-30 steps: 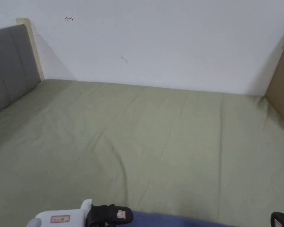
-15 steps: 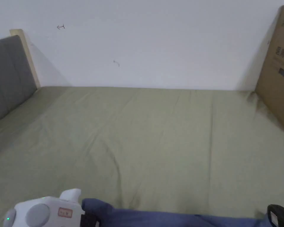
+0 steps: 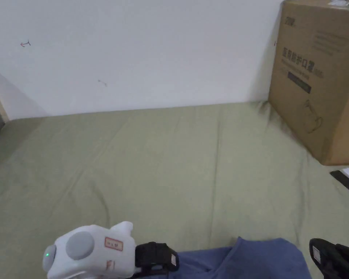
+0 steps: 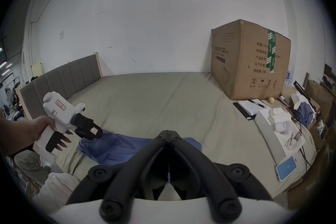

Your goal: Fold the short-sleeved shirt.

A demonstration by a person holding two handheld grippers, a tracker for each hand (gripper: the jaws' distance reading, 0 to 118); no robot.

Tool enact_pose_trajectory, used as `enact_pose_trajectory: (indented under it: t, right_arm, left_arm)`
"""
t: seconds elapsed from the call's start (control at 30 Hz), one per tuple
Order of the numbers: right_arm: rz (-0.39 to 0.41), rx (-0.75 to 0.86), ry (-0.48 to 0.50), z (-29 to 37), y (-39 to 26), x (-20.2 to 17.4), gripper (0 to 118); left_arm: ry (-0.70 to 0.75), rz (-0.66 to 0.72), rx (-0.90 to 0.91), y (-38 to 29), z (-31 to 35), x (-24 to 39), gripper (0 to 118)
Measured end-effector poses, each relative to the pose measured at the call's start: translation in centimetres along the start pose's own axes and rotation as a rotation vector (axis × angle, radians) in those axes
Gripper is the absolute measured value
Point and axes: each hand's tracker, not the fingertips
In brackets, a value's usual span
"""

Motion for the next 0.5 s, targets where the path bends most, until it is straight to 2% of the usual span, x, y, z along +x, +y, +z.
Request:
enact_pose_trajectory:
  t: [0.07, 0.2, 0.23, 0.27, 0.3, 0.33, 0.4, 0.5]
  right_arm:
    - [-0.008, -0.005, -0.005, 0.0, 0.0, 0.5, 0]
    - [-0.018, -0.008, -0.005, -0.5, -0.3, 0.9, 0]
    - [-0.023, -0.01, -0.003, -0.7, -0.3, 0.8, 0]
    - [-0.03, -0.012, 0.001, -0.9, -0.3, 0.7, 0]
    - [-0.037, -0.016, 0.007, -1.0, -0.3, 0.7, 0]
    - [-0.043, -0.02, 0.013, -1.2, -0.3, 0.6, 0]
    - [-0.049, -0.027, 0.026, -1.3, -0.3, 0.5, 0]
    - [-0.028, -0.03, 0.03, -1.3, -0.3, 0.2, 0]
  left_arm:
    - [0.031, -0.033, 0.045, 0.3, 1.3, 0.6, 112]
    - [0.233, -0.066, 0.117, -0.3, 4.0, -1.0, 111]
    - [0.268, -0.075, 0.116, -0.6, 4.5, -1.5, 104]
    - [0.288, -0.093, 0.133, -1.0, 4.8, -1.9, 69]
    - [0.306, -0.102, 0.162, -1.5, 5.0, -2.3, 26]
    - [0.332, -0.106, 0.163, -1.7, 4.6, -2.5, 0]
    - [0.349, -0.102, 0.145, -2.2, 3.2, -2.9, 0]
    - [0.269, -0.126, 0.072, -2.6, 0.2, -2.2, 0]
